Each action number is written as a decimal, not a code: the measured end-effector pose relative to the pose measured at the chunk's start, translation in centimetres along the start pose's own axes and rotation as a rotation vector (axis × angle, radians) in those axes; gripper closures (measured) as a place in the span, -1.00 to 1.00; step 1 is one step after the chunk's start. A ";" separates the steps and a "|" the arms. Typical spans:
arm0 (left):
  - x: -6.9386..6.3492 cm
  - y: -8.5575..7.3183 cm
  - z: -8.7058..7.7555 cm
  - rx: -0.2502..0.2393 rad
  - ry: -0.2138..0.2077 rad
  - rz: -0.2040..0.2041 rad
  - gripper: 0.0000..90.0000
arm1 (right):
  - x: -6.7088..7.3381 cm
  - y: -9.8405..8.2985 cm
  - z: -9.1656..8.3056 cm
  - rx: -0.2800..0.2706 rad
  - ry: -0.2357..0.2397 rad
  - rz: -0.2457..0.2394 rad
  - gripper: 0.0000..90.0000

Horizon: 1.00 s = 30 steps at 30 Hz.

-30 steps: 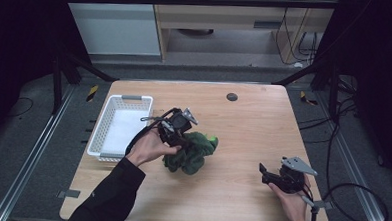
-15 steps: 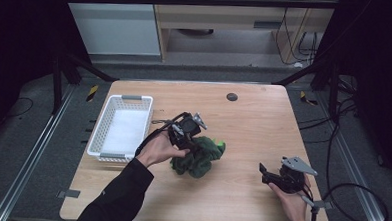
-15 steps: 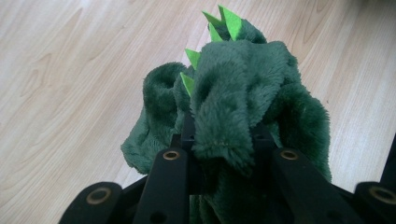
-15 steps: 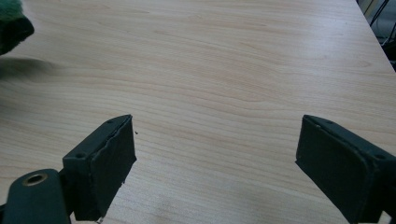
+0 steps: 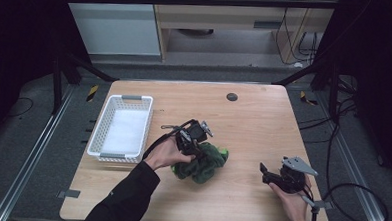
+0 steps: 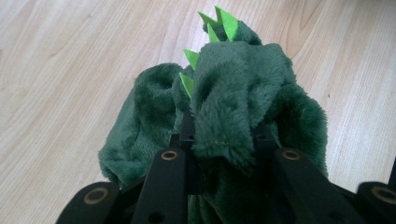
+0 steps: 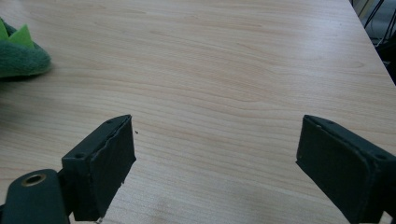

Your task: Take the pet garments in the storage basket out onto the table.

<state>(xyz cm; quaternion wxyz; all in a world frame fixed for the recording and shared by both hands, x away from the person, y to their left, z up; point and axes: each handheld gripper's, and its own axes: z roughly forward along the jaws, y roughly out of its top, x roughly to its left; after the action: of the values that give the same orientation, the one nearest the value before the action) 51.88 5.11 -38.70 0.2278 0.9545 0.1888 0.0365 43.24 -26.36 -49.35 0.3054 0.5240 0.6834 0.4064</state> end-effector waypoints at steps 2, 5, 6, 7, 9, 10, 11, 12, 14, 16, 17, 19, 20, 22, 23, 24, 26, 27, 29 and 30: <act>0.0 0.0 0.3 0.004 -0.004 0.003 0.61 | 0.0 0.0 0.0 0.000 -0.002 -0.005 -0.75; 0.0 -0.1 0.8 0.014 -0.016 0.010 0.59 | 0.0 0.0 0.0 0.000 -0.002 -0.004 -0.75; 0.0 -0.1 1.0 0.017 -0.021 0.014 0.58 | 0.0 0.0 0.0 0.000 -0.002 -0.004 -0.75; 0.0 -0.1 1.1 0.021 -0.025 0.014 0.57 | 0.0 0.0 0.0 -0.001 -0.002 -0.005 -0.75; -0.1 -0.2 1.4 0.023 -0.022 0.017 0.54 | 0.0 0.0 0.0 0.001 -0.001 -0.003 -0.75; -0.1 -0.2 1.5 0.023 -0.023 0.017 0.52 | 0.0 0.0 0.0 0.001 -0.001 -0.002 -0.75; -0.1 -0.3 1.6 0.023 -0.023 0.016 0.50 | 0.0 0.0 0.0 0.001 0.000 -0.002 -0.75; -0.1 -0.3 1.6 0.022 -0.022 0.015 0.48 | 0.0 0.0 0.0 0.001 0.001 -0.002 -0.75; -0.2 -0.3 1.7 0.018 -0.013 0.019 0.41 | 0.0 0.0 0.0 0.001 0.001 -0.002 -0.75; -0.2 -0.4 1.6 0.009 -0.013 0.020 0.29 | 0.0 0.0 0.1 0.001 0.000 -0.002 -0.75; -0.2 -0.4 1.6 0.009 -0.013 0.020 0.25 | 0.0 0.0 0.1 0.001 0.000 -0.002 -0.75; -0.3 -0.4 1.6 -0.001 -0.012 0.019 0.17 | 0.0 0.0 0.1 0.001 0.000 -0.002 -0.75; -0.4 -0.5 1.5 -0.002 -0.014 0.019 0.13 | 0.0 0.0 0.1 0.001 0.000 -0.002 -0.75; -0.4 -0.5 1.4 -0.006 -0.009 0.025 0.05 | 0.0 0.0 0.1 0.000 0.001 -0.001 -0.75; -0.4 -0.5 1.4 -0.006 -0.009 0.025 0.01 | 0.0 0.0 0.1 0.000 0.001 -0.001 -0.75; -0.5 -0.6 1.3 -0.015 -0.012 0.014 -0.04 | 0.0 0.0 0.1 0.001 0.000 0.000 -0.75; -0.5 -0.7 1.2 -0.024 -0.012 0.013 -0.08 | 0.0 0.0 0.1 -0.001 0.000 0.001 -0.75; -0.5 -0.8 1.1 -0.028 -0.012 0.011 -0.11 | -0.1 0.0 0.1 -0.001 -0.001 0.000 -0.75; -0.6 -0.9 0.8 -0.035 -0.014 0.012 -0.17 | -0.1 0.0 0.0 -0.001 0.000 0.002 -0.75; -0.7 -1.0 0.7 -0.043 -0.013 0.011 -0.19 | -0.1 0.0 0.0 -0.001 -0.001 0.002 -0.75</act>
<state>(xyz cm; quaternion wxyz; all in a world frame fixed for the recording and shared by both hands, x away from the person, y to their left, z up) 51.01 5.40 -39.71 0.2494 0.9506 0.1814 0.0356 43.26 -26.44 -49.40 0.3056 0.5246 0.6827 0.4067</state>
